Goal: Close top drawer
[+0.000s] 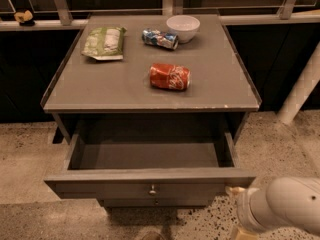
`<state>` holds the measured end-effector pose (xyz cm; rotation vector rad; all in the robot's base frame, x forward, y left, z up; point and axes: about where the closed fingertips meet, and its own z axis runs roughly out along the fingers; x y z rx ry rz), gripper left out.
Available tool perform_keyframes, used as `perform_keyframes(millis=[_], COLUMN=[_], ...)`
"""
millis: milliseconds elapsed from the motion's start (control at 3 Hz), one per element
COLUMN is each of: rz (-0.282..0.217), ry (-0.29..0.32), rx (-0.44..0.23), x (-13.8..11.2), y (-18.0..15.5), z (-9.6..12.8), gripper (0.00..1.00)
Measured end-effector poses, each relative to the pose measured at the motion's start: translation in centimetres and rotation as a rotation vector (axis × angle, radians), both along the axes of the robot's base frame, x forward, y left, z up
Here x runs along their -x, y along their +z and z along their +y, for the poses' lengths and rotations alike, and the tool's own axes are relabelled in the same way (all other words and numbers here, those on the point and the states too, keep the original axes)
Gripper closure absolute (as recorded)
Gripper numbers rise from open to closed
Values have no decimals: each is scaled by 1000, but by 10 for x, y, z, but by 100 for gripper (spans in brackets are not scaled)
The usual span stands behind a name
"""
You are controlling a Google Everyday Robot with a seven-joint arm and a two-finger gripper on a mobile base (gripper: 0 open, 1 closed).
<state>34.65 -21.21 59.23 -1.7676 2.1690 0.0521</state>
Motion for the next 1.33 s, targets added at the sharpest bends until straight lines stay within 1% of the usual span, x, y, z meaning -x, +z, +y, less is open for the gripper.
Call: perform_keyframes(millis=[333,667,1000,1333], rz=[-10,-29,-83,-83], ry=[13,24,36,36], rx=[-4,-12,-33,-33], x=[-48,-92,-130,-130], y=[1,8,26,26], z=[9,24,42,42], gripper=[0,0,0,0])
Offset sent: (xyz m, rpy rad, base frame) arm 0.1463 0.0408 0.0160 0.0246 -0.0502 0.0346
